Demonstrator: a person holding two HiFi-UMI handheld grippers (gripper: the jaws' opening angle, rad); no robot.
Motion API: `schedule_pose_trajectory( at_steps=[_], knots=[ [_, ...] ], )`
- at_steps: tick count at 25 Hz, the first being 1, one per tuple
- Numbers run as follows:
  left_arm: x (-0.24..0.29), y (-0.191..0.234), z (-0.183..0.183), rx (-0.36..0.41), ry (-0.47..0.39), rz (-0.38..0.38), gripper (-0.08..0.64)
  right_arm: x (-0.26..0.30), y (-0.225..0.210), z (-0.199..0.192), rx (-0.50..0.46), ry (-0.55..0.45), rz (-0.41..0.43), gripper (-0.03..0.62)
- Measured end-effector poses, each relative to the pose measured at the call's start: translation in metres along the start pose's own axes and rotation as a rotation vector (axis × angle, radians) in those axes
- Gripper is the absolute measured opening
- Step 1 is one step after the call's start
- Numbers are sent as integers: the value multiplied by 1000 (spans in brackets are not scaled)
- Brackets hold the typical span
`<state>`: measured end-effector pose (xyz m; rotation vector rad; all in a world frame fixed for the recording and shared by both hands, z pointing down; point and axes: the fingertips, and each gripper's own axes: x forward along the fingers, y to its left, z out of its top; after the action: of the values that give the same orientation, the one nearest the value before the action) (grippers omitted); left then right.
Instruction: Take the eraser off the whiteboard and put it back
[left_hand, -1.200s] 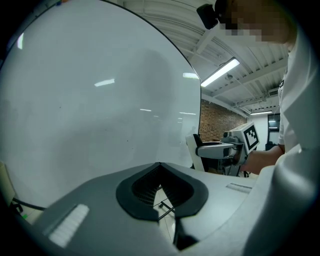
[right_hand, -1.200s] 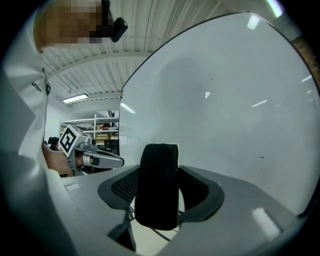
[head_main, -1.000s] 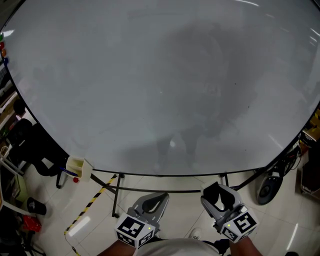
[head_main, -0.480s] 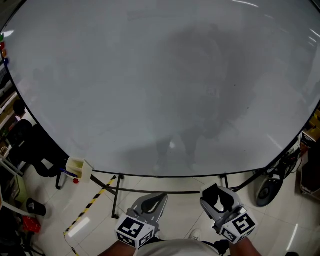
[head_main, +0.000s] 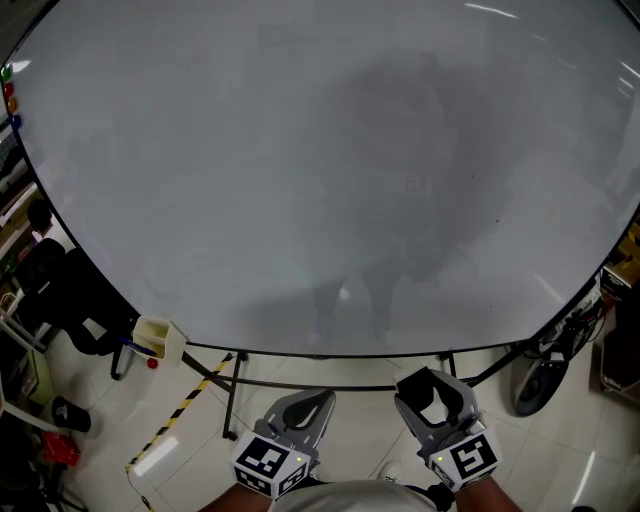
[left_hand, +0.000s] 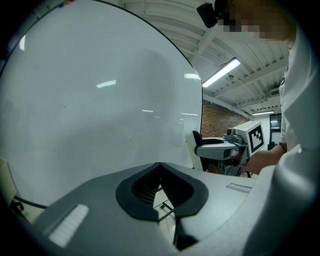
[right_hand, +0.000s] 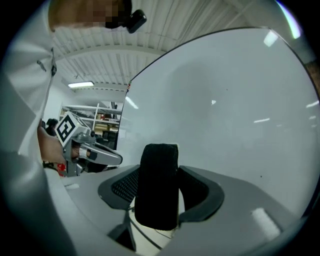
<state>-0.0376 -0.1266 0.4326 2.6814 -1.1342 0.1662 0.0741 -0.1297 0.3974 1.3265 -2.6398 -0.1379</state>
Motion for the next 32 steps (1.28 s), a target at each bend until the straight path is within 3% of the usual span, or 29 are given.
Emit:
schedule_pose_trajectory(
  at_steps=[4, 10, 23, 32],
  knots=[
    [-2, 1, -2, 1, 4, 1, 17, 11, 2, 16, -188, 25, -41, 235],
    [-5, 2, -5, -11, 7, 3, 17, 26, -6, 29, -331, 92, -123, 235],
    [-10, 14, -7, -26, -4, 31, 17, 59, -25, 61, -509, 62, -223, 235],
    [-12, 18, -7, -35, -5, 38, 17, 84, -31, 82, -514, 26, -261, 235]
  ],
)
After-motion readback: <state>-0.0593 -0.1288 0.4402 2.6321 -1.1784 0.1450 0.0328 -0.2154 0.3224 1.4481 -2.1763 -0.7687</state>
